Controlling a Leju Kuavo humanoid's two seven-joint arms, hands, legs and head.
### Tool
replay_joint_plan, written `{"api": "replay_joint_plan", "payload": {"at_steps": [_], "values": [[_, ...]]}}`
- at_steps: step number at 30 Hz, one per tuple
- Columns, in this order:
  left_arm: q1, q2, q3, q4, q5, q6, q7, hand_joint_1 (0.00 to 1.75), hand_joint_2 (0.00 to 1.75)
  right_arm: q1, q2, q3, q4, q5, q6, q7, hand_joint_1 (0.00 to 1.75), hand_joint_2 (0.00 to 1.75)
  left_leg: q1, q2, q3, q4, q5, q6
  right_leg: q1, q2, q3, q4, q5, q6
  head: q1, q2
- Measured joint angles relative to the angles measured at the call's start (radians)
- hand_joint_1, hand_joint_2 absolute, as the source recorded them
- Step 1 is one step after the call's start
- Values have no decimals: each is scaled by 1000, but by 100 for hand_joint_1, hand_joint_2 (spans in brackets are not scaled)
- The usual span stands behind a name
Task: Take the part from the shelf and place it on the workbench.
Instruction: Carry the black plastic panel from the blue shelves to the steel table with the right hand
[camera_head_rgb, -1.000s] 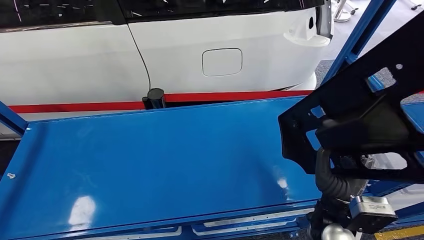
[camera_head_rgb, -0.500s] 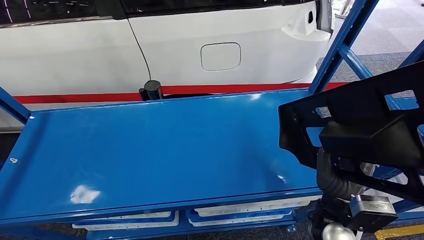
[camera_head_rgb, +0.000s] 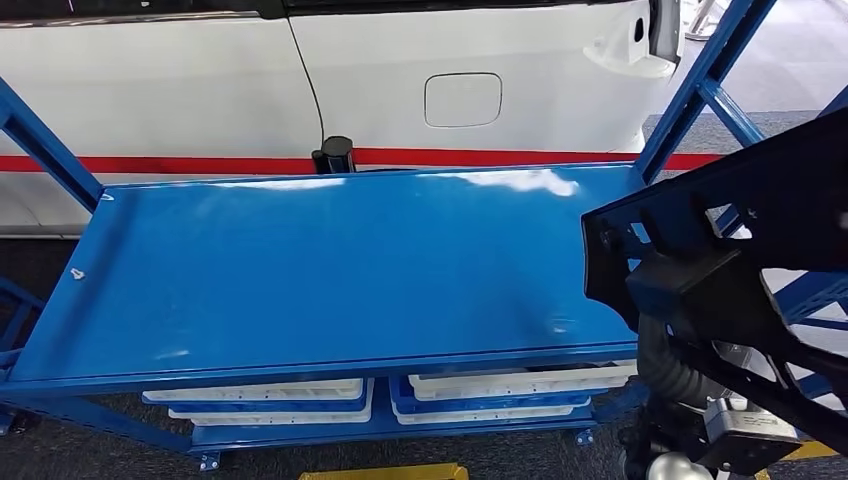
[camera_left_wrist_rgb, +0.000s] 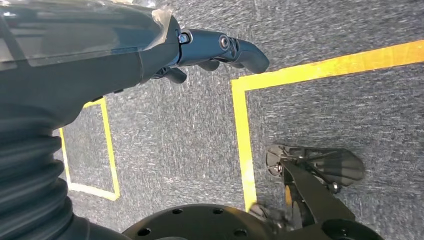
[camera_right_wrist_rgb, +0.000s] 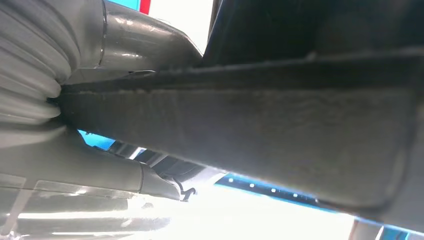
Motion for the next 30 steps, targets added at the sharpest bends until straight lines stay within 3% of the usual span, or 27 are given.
{"api": "replay_joint_plan", "payload": {"at_steps": [1, 2, 5, 6, 8, 10, 11, 12, 13, 14, 16, 18, 20, 21, 22, 24, 25, 26, 27, 28, 30], "values": [[0, 0, 0, 0, 0, 0, 0, 0, 175, 0, 0, 0, 0, 0, 0, 0, 175, 175, -1, -1, -4, 1, 6, -6, 3, 2, 41, -61, 3, -3, -1, 0], [0, 0, 0, 0, 1, -1, 0, 0, 175, 1, 0, 0, 0, 0, -1, -1, 175, 175, -3, -2, -6, 2, 12, -12, 6, 4, 62, -97, 2, -8, -1, 0], [1, 1, 0, 0, 2, -1, 2, 0, 175, 1, 0, 0, 0, 1, -2, -2, 175, 175, -2, -5, -14, 6, 20, -28, 4, 3, 52, -108, 10, -30, -3, 0], [1, 1, 1, 0, 3, -1, 3, 0, 175, 1, 0, 0, 0, 1, -2, -2, 175, 175, -1, -5, -22, 21, 2, -33, 1, 1, 45, -108, 17, -41, -4, 0], [2, 1, 1, 0, 6, -1, 4, 0, 175, 0, 2, 0, -1, 1, -3, -2, 175, 175, 3, -4, -55, 104, -79, -42, -3, -3, 27, -109, 34, -61, -9, 0], [2, 1, 3, 0, 8, -1, 5, 0, 175, 2, 2, 0, -1, 1, -4, -2, 175, 175, 4, -3, -97, 234, -161, -49, 0, -6, 5, -108, 54, -68, -12, 0], [2, 2, 3, 0, 9, -1, 5, 0, 175, 2, 3, 0, -1, 1, -5, -2, 175, 175, 4, -3, -103, 276, -174, -50, 2, -6, -6, -107, 64, -67, -12, 0], [2, 2, 4, 0, 10, -1, 5, 0, 175, 3, 3, 0, -1, 1, -6, -2, 175, 175, 4, -3, -92, 283, -167, -49, 2, -7, -18, -106, 73, -65, -13, 0], [2, 2, 5, 0, 10, -1, 6, 0, 175, 4, 3, 0, -1, 1, -7, -2, 175, 175, 4, -2, -59, 249, -144, -48, 3, -7, -28, -105, 81, -63, -13, 0], [2, 2, 5, 0, 10, -1, 6, 0, 175, 4, 3, 0, -1, 1, -7, -2, 175, 175, 4, -2, -9, 184, -117, -45, 3, -7, -35, -104, 87, -59, -13, 0], [0, 2, 5, 0, 10, -1, 6, 0, 175, 4, 4, -1, -2, 1, -8, -2, 175, 175, 2, -2, 87, 43, -90, -35, 6, -8, -45, -103, 100, -49, -13, 0], [-1, 1, 5, 0, 10, -1, 6, 0, 175, 2, 4, -1, -4, 2, -8, -2, 175, 175, -4, -3, 118, -15, -88, -24, 9, -10, -49, -102, 113, -36, -13, 0], [0, 0, 6, 0, 11, -1, 6, 0, 175, 2, 5, 0, -4, 5, -8, -3, 175, 175, -6, -1, 104, -17, -74, -8, 9, -11, -55, -102, 123, -23, -14, 0], [0, 0, 6, 0, 11, -1, 6, 0, 175, 2, 5, 0, -5, 6, -8, -3, 175, 175, -6, 0, 95, -20, -65, 2, 9, -10, -64, -93, 114, -21, -16, 0], [-1, -1, 6, 0, 12, -1, 6, 0, 175, 2, 5, 0, -5, 7, -8, -3, 175, 175, -5, 2, 83, -23, -53, 11, 9, -8, -79, -65, 88, -23, -14, 0], [-1, -1, 7, -1, 12, -2, 6, 0, 175, 2, 6, 0, -5, 10, -8, -4, 175, 175, -5, 4, 53, -24, -30, 21, 9, -4, -121, 50, 1, -34, -12, 0], [-1, -1, 7, -1, 12, -2, 6, 0, 175, 2, 6, 0, -5, 10, -8, -4, 175, 175, -6, 5, 40, -24, -19, 22, 9, -3, -138, 119, -38, -36, -10, 0], [-1, -1, 8, -1, 12, -3, 6, 0, 175, 3, 6, 0, -5, 10, -8, -4, 175, 175, -6, 5, 27, -23, -8, 22, 9, -2, -145, 172, -58, -31, -11, 0], [-1, -1, 9, -1, 12, -3, 6, 0, 175, 3, 6, 0, -5, 10, -8, -4, 175, 175, -7, 6, 14, -22, 3, 21, 9, -2, -136, 194, -58, -23, -11, 0], [0, -1, 10, -1, 12, -3, 6, 0, 175, 3, 6, 0, -5, 10, -8, -4, 175, 175, -7, 6, 2, -21, 14, 19, 9, -2, -106, 175, -43, -13, -10, 0], [0, -2, 13, -1, 12, -4, 6, 0, 175, 2, 6, 0, -5, 10, -8, -4, 175, 175, -8, 4, -19, -16, 31, 13, 10, -1, 2, 34, -8, -4, -10, 0]]}}
